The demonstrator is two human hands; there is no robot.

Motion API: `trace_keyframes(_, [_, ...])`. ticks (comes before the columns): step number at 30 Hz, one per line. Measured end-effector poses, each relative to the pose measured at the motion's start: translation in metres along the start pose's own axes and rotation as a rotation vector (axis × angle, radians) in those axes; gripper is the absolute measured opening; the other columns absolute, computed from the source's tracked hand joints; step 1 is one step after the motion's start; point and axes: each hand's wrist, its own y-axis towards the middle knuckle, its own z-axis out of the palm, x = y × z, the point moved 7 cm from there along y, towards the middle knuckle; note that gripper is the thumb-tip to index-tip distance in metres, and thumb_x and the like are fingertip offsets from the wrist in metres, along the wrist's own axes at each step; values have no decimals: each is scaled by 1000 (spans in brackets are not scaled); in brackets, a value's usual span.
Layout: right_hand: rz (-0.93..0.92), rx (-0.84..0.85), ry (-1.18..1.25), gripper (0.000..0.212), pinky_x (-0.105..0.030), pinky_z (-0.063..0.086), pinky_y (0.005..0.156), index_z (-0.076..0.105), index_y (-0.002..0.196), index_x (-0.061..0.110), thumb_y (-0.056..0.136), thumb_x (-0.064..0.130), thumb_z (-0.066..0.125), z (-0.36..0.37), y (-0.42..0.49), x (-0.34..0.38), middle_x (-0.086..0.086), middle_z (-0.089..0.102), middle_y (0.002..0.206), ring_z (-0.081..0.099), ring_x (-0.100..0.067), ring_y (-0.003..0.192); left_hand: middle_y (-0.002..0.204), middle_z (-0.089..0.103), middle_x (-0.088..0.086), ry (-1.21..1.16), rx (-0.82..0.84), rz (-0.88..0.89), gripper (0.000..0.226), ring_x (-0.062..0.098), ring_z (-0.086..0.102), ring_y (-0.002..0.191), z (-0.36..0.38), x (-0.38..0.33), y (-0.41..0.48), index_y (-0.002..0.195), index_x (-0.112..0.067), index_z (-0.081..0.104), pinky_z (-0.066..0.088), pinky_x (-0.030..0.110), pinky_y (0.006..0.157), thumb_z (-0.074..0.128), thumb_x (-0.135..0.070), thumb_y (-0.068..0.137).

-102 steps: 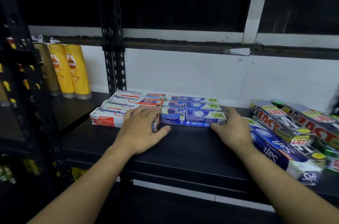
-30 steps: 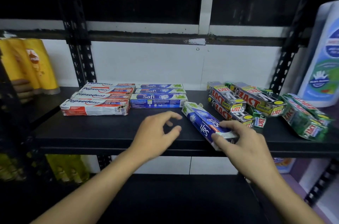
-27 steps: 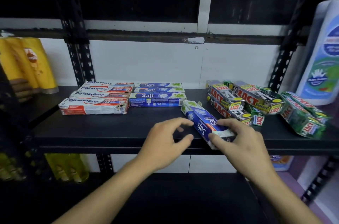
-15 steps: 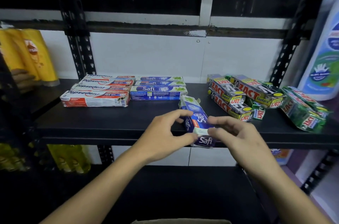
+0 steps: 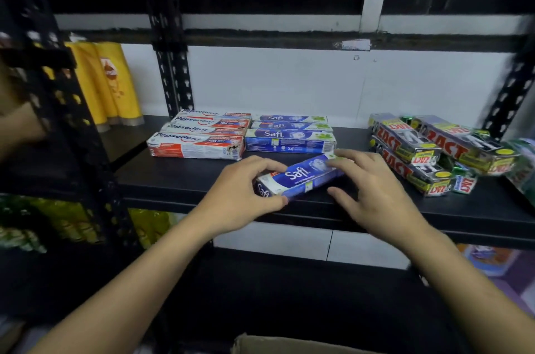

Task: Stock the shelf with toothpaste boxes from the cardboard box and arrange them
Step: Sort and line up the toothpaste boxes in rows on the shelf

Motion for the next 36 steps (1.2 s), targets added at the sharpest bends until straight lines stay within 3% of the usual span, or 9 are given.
trace_keyframes(2, [-32,58,-44,52,-45,42,105,57,133,25,84,34,71,5,13,-10,0,54,138,47,-25,125,108,66,-22,25,0,-14,44,-7,59,98,-8,12,5,119,-33,66,46,13,82,81,-28,78])
trace_keyframes(5, [-15,136,-40,55,-42,39,110,53,137,29,85,40,68,13,30,-23,2,52,142,44,-21,131,118,63,-20,147,12,-16,44,-5,55,106,-17,29,16,124,-33,63,40,7,83,77,-31,83])
trace_keyframes(9, [62,213,53,58,-34,31,116,52,139,30,87,50,65,23,44,-33,4,48,147,42,-15,137,130,60,-16,284,-46,-20,57,4,52,116,-36,50,32,130,-33,58,43,30,100,70,-59,80])
trace_keyframes(12, [131,198,115,55,-27,36,111,55,136,29,86,51,65,29,50,-37,9,54,142,49,-11,130,134,59,-10,326,-178,-49,69,11,50,124,-58,68,43,133,-33,55,38,40,106,50,-77,80])
trace_keyframes(15, [192,123,122,54,-24,39,105,60,131,26,84,51,69,33,54,-39,7,62,133,55,-12,123,140,56,-5,453,-250,-91,64,17,45,131,-73,92,53,136,-33,52,29,44,110,43,-71,85])
trace_keyframes(24, [351,54,90,59,-32,46,101,59,130,23,81,52,71,46,69,-42,0,62,131,57,-21,120,157,34,-13,614,-114,-139,72,11,23,147,-64,122,60,146,-38,43,10,38,119,42,-58,76])
trace_keyframes(29, [406,8,112,58,-34,48,99,62,125,22,77,52,74,46,69,-43,1,62,129,59,-22,117,152,42,-13,593,-116,-128,62,9,32,143,-64,131,60,145,-39,45,14,35,119,52,-52,85])
trace_keyframes(36, [525,65,274,54,-22,40,82,58,128,31,77,38,76,47,60,-51,-4,68,117,60,-21,105,148,47,-15,624,-135,-100,57,12,38,139,-65,130,58,143,-40,47,19,36,116,46,-53,88])
